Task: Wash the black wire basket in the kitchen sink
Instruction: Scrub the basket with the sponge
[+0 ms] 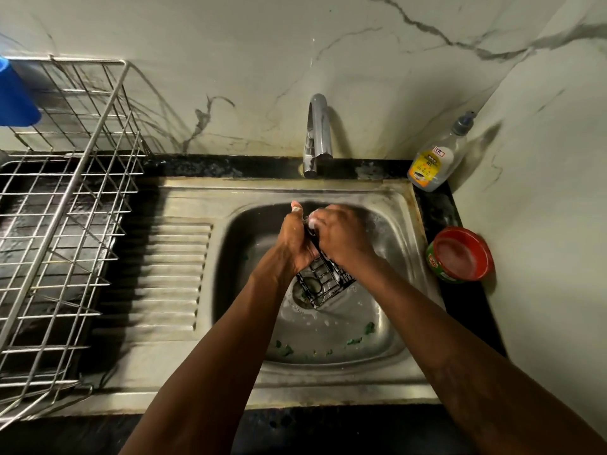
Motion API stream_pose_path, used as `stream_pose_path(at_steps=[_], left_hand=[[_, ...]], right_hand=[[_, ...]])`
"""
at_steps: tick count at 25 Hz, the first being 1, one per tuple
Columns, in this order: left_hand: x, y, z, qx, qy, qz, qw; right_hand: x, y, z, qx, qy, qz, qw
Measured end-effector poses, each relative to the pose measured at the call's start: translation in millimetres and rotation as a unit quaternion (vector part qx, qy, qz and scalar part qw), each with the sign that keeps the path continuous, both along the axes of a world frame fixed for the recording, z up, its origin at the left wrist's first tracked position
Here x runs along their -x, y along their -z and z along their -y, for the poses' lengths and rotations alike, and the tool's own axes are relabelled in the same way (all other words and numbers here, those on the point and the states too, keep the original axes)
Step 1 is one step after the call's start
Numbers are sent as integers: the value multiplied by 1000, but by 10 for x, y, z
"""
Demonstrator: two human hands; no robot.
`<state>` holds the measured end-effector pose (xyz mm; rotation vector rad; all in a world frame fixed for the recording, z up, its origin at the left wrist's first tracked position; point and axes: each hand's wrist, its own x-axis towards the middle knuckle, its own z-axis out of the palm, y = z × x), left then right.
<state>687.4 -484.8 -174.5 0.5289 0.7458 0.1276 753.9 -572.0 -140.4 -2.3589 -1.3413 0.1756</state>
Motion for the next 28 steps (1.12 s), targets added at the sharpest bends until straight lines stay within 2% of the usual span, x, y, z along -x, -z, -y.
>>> stream_pose_path(at_steps=[2,6,10,17,21,25,26,28], left_hand=[[-11,-10,-21,14,4,9,1000],[-40,40,-61,39,2,33,999],[-27,47,-142,24,20,-3,1000],[61,83,-44,-38,27,-45,998],[140,107,-189,-23,13,-22,999],[179,-2,-200,-18,-44,-25,999],[180,0,-198,-30,-59,-34,997],[179,43,-184,-55,-95,-50,993]], right_hand=[[-3,47,37,-35,-6,-18,999],[-244,92,-3,-52,115,-45,991],[-17,131,82,-90,-55,-32,994],[141,258,415,-113,-206,12,972],[123,290,80,-97,-132,26,986],[161,352,418,-120,-198,29,972],[148,340,526,-133,-180,32,974],[23,359,602,-146,-66,45,986]])
